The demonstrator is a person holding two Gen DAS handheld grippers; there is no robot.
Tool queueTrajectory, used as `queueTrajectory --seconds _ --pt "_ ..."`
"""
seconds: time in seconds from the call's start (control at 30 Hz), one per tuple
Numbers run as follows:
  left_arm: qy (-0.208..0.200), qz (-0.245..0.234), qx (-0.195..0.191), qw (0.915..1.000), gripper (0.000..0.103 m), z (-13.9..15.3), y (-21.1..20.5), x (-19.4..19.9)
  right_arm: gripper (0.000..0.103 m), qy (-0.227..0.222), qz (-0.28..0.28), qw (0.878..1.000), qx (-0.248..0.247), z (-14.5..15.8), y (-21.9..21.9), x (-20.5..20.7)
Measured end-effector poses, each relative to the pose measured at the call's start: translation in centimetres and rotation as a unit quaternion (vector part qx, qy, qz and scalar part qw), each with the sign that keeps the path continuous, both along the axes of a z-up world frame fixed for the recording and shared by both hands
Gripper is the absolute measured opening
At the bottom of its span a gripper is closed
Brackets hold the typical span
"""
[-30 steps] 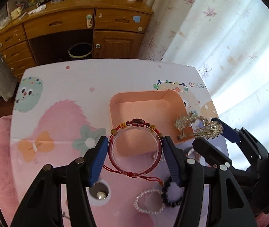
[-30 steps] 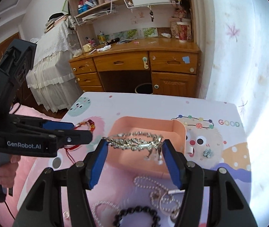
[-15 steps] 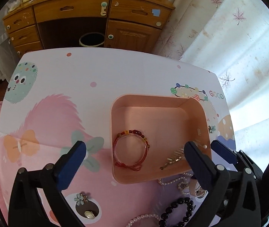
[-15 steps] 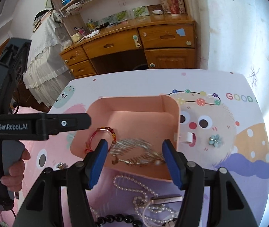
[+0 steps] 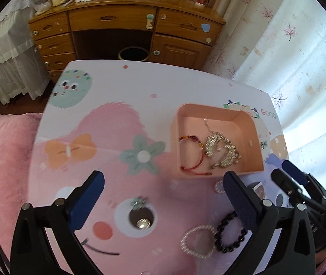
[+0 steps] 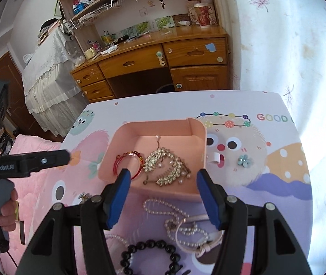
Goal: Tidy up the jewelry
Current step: 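Grasp the small silver ring with the left gripper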
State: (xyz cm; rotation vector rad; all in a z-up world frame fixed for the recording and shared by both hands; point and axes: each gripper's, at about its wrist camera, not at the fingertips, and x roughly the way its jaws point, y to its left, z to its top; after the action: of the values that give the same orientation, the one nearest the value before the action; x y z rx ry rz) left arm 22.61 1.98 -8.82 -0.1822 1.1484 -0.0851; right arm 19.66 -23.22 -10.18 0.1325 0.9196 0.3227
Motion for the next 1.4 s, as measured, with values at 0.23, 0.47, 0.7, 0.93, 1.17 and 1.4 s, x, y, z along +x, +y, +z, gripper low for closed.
queueTrajectory --seconds 0.23,0.47,0.7,0.93,1.17,1.4 --pt "0.008 -0.023 0.034 0.9991 0.102 0.7 3.4 -4.0 0.06 0.059 -0.025 0.997 0.042 -0.8 0.1 -3.3" --pt "0.038 -0.087 0.039 0.9948 0.101 -1.9 4.7 -7.5 0.06 0.137 -0.032 0.989 0.04 -3.3 2.7 -7.6" --pt "0.043 -0.165 0.045 0.9843 0.101 -3.8 5.0 -9.9 0.06 0.172 -0.052 0.983 0.035 -4.9 6.7 -13.0" --pt "0.022 -0.293 0.029 0.9555 0.098 -5.1 3.7 -12.2 0.06 0.115 -0.046 0.992 -0.039 -5.6 11.6 -18.2" --pt "0.009 -0.416 0.039 0.9084 0.085 -7.3 1.9 -14.2 0.06 0.028 -0.003 0.992 -0.125 -7.2 15.1 -21.2" --pt "0.006 -0.473 0.052 0.8795 0.057 -9.5 0.4 -15.1 0.047 -0.021 0.036 0.986 -0.161 -8.6 17.1 -21.6"
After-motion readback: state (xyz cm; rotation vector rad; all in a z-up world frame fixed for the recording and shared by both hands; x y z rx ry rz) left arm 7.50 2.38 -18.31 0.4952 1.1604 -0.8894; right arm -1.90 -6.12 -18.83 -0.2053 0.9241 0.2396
